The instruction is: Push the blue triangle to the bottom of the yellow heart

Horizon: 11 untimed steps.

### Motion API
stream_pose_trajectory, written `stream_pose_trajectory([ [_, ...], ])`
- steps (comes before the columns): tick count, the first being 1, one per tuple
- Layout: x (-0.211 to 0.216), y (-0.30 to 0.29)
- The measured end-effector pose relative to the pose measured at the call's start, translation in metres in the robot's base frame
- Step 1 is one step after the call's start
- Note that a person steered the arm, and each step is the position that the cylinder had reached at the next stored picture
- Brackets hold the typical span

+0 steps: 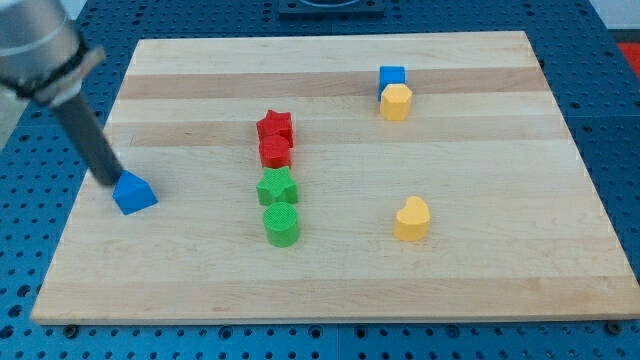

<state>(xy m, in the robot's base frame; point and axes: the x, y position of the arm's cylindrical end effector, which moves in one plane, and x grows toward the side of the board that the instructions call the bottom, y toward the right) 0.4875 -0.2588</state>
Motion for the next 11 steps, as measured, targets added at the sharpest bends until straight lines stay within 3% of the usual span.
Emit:
stream_pose_trajectory([
  [4, 0.036, 0.062],
  [6, 0.066, 0.021],
  [7, 0.027, -0.008],
  [8, -0.056, -0.007],
  [9, -0.062, -0.001],
  [11, -0.011, 0.050],
])
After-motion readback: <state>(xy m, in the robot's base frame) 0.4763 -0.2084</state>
